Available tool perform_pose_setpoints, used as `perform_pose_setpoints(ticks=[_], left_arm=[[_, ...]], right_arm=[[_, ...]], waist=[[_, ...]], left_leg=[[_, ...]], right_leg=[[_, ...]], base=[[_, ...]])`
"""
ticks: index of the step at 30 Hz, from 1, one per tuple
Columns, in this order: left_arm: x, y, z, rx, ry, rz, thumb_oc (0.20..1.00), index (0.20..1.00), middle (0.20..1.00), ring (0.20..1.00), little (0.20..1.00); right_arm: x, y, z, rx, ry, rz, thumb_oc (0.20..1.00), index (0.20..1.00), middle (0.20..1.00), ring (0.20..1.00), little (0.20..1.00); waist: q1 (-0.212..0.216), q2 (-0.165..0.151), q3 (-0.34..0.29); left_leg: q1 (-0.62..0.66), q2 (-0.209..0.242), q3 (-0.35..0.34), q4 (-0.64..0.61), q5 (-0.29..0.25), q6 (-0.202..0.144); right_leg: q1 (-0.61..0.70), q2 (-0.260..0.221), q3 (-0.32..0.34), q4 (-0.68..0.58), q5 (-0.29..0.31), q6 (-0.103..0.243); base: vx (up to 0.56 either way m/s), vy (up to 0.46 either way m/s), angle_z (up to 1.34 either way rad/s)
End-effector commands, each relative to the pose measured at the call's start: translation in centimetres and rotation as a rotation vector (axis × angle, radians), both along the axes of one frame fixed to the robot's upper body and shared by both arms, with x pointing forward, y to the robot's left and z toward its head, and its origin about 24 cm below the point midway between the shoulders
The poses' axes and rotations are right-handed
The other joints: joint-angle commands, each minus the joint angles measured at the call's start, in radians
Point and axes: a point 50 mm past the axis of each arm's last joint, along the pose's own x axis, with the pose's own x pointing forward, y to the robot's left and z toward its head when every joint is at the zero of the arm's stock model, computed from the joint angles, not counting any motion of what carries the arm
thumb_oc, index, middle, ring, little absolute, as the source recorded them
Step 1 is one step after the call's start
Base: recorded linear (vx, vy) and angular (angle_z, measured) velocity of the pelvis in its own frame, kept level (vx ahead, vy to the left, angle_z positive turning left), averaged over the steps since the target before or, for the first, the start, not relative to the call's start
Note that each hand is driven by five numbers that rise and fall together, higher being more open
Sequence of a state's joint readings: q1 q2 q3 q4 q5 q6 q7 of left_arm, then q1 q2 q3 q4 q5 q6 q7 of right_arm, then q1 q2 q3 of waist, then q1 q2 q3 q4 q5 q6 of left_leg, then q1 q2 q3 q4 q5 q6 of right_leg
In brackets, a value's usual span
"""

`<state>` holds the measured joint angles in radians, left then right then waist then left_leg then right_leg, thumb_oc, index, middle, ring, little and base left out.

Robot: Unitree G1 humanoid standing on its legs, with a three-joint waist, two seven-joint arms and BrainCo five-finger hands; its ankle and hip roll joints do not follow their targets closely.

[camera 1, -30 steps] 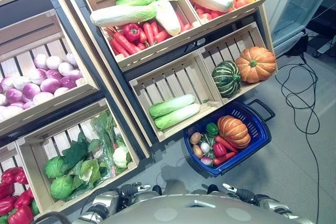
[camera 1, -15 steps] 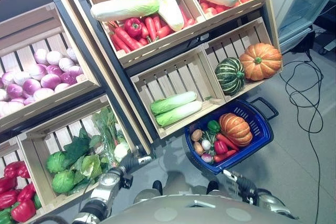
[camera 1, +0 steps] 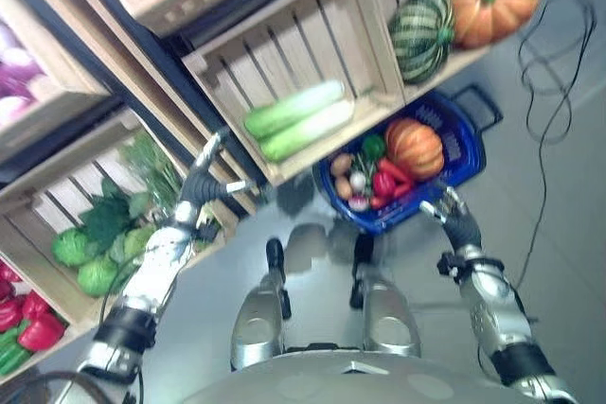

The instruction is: Pick up fruits and vegetables into the basket

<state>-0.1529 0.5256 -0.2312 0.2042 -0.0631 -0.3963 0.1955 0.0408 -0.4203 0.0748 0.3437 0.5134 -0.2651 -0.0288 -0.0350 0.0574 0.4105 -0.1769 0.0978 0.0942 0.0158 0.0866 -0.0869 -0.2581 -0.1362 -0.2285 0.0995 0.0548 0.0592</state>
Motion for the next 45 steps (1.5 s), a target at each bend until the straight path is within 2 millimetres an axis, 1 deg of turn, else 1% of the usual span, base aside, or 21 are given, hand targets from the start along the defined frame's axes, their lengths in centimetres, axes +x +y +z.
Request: perform_pose_setpoints(ticks=[1,2,4,5,7,9,11,13,15,18,20,25,28,29,32,35,39,41,45], left_arm=[[0.5,-0.4,3.6,0.168,-0.256,0.101,1.0,1.0,1.0,1.0,1.0],[0.9,-0.5,4.3,0.191,-0.283,0.121,1.0,1.0,1.0,1.0,1.0],[1.3,-0.7,4.8,0.214,-0.303,0.138,1.0,1.0,1.0,1.0,1.0],[1.7,-0.9,5.7,0.254,-0.344,0.161,1.0,1.0,1.0,1.0,1.0],[2.2,-1.2,6.5,0.291,-0.373,0.183,1.0,1.0,1.0,1.0,1.0],[3.1,-1.8,8.0,0.337,-0.426,0.221,1.0,1.0,1.0,1.0,1.0],[3.5,-2.0,8.9,0.36,-0.46,0.234,1.0,1.0,1.0,1.0,1.0],[4.3,-2.2,10.4,0.386,-0.498,0.271,1.0,1.0,1.0,1.0,1.0],[5.0,-1.9,11.7,0.396,-0.522,0.324,1.0,1.0,1.0,1.0,1.0],[5.9,-1.3,13.3,0.369,-0.526,0.388,1.0,1.0,1.0,1.0,1.0],[6.2,-0.9,14.1,0.389,-0.548,0.433,1.0,1.0,1.0,1.0,1.0],[7.2,1.0,18.0,0.476,-0.64,0.628,1.0,1.0,1.0,1.0,1.0],[7.7,2.1,19.3,0.486,-0.656,0.718,1.0,1.0,1.0,1.0,1.0],[7.8,2.3,19.3,0.489,-0.649,0.729,1.0,1.0,1.0,1.0,1.0],[8.3,3.4,19.8,0.488,-0.629,0.817,1.0,1.0,1.0,1.0,1.0],[8.8,4.1,19.8,0.46,-0.586,0.855,1.0,1.0,1.0,1.0,1.0],[9.6,5.2,19.1,0.399,-0.489,0.91,1.0,1.0,1.0,1.0,1.0],[9.9,5.7,18.9,0.4,-0.458,0.933,1.0,1.0,1.0,1.0,1.0],[10.3,7.2,18.1,0.364,-0.338,0.982,1.0,1.0,1.0,1.0,1.0]], right_arm=[[0.9,0.4,3.3,-0.003,-0.174,-0.025,1.0,1.0,1.0,1.0,1.0],[1.1,0.6,3.6,-0.001,-0.188,-0.019,1.0,1.0,1.0,1.0,1.0],[1.3,0.7,3.9,0.002,-0.198,-0.016,1.0,1.0,1.0,1.0,1.0],[1.6,1.0,4.2,0.007,-0.214,-0.013,1.0,1.0,1.0,1.0,1.0],[2.0,1.3,4.6,0.009,-0.223,-0.008,1.0,1.0,1.0,1.0,1.0],[2.6,1.8,5.2,0.021,-0.239,-0.004,1.0,1.0,1.0,1.0,1.0],[2.9,2.0,5.5,0.023,-0.247,0.002,1.0,1.0,1.0,1.0,1.0],[3.4,2.4,6.1,0.022,-0.262,0.02,1.0,1.0,1.0,1.0,1.0],[3.7,2.7,6.5,0.024,-0.266,0.038,1.0,1.0,1.0,1.0,1.0],[3.9,2.8,6.9,0.012,-0.262,0.056,1.0,1.0,1.0,1.0,1.0],[4.0,2.8,7.1,0.005,-0.258,0.065,1.0,1.0,1.0,1.0,1.0],[4.0,2.3,7.5,-0.031,-0.237,0.105,1.0,1.0,1.0,1.0,1.0],[3.9,2.1,7.6,-0.047,-0.228,0.127,1.0,1.0,1.0,1.0,1.0],[3.8,2.1,7.5,-0.048,-0.223,0.128,1.0,1.0,1.0,1.0,1.0],[3.7,1.9,7.5,-0.067,-0.206,0.146,1.0,1.0,1.0,1.0,1.0],[3.6,1.9,7.5,-0.076,-0.2,0.159,1.0,1.0,1.0,1.0,1.0],[3.6,2.4,7.5,-0.07,-0.187,0.188,1.0,1.0,1.0,1.0,1.0],[3.6,2.6,7.4,-0.071,-0.178,0.198,1.0,1.0,1.0,1.0,1.0],[3.5,3.0,7.0,-0.062,-0.153,0.221,1.0,1.0,1.0,1.0,1.0]], waist=[[-0.031,-0.032,0.005],[-0.037,-0.033,0.016],[-0.04,-0.033,0.022],[-0.045,-0.035,0.033],[-0.051,-0.037,0.044],[-0.06,-0.041,0.068],[-0.067,-0.043,0.079],[-0.08,-0.046,0.097],[-0.093,-0.047,0.109],[-0.112,-0.046,0.11],[-0.122,-0.043,0.11],[-0.166,-0.032,0.11],[-0.186,-0.029,0.11],[-0.19,-0.028,0.11],[-0.209,-0.026,0.11],[-0.219,-0.026,0.11],[-0.232,-0.029,0.11],[-0.238,-0.03,0.11],[-0.245,-0.035,0.11]], left_leg=[[-0.131,-0.022,0.024,0.17,-0.09,0.035],[-0.154,-0.022,0.026,0.188,-0.092,0.035],[-0.172,-0.022,0.027,0.203,-0.094,0.036],[-0.198,-0.021,0.028,0.221,-0.096,0.037],[-0.224,-0.017,0.031,0.237,-0.097,0.037],[-0.265,-0.012,0.036,0.26,-0.094,0.038],[-0.284,-0.006,0.042,0.269,-0.093,0.038],[-0.316,0.005,0.054,0.279,-0.088,0.035],[-0.34,0.013,0.063,0.287,-0.082,0.033],[-0.388,0.02,0.074,0.312,-0.079,0.03],[-0.409,0.024,0.084,0.322,-0.08,0.029],[-0.471,0.034,0.106,0.369,-0.089,0.022],[-0.486,0.037,0.119,0.366,-0.087,0.019],[-0.473,0.034,0.11,0.374,-0.116,0.01],[-0.492,0.034,0.118,0.378,-0.116,0.003],[-0.509,0.034,0.121,0.383,-0.116,0.001],[-0.546,0.034,0.125,0.397,-0.121,-0.002],[-0.556,0.033,0.124,0.403,-0.125,-0.002],[-0.581,0.03,0.125,0.421,-0.133,0.0]], right_leg=[[-0.117,-0.029,0.043,0.258,-0.151,0.036],[-0.141,-0.028,0.047,0.28,-0.155,0.035],[-0.162,-0.026,0.051,0.299,-0.16,0.035],[-0.192,-0.021,0.058,0.325,-0.167,0.033],[-0.22,-0.017,0.061,0.349,-0.173,0.033],[-0.266,-0.008,0.071,0.385,-0.178,0.034],[-0.288,-0.001,0.076,0.397,-0.18,0.032],[-0.325,0.013,0.083,0.414,-0.18,0.03],[-0.351,0.022,0.089,0.426,-0.18,0.026],[-0.401,0.032,0.099,0.446,-0.181,0.02],[-0.428,0.035,0.103,0.455,-0.182,0.017],[-0.506,0.042,0.124,0.489,-0.189,0.003],[-0.534,0.043,0.133,0.484,-0.186,-0.002],[-0.523,0.043,0.141,0.495,-0.215,0.007],[-0.554,0.041,0.152,0.507,-0.218,0.003],[-0.574,0.041,0.159,0.511,-0.217,0.001],[-0.613,0.046,0.17,0.516,-0.214,-0.001],[-0.622,0.047,0.177,0.514,-0.212,-0.001],[-0.645,0.051,0.186,0.514,-0.207,-0.003]], base=[[-0.05,-0.059,-0.03],[-0.05,-0.057,0.0],[-0.04,-0.045,0.0],[-0.03,-0.087,-0.06],[-0.04,-0.099,-0.08],[-0.05,-0.097,-0.05],[-0.02,-0.073,-0.08],[-0.03,-0.06,-0.1],[-0.02,-0.023,-0.09],[0.01,0.008,-0.12],[-0.01,0.04,-0.14],[0.0,0.083,-0.14],[0.04,0.098,-0.13],[0.1,0.096,-0.1],[0.05,0.113,-0.09],[0.03,0.084,-0.06],[0.03,0.078,-0.03],[0.04,0.079,-0.03],[0.04,0.061,-0.03]])
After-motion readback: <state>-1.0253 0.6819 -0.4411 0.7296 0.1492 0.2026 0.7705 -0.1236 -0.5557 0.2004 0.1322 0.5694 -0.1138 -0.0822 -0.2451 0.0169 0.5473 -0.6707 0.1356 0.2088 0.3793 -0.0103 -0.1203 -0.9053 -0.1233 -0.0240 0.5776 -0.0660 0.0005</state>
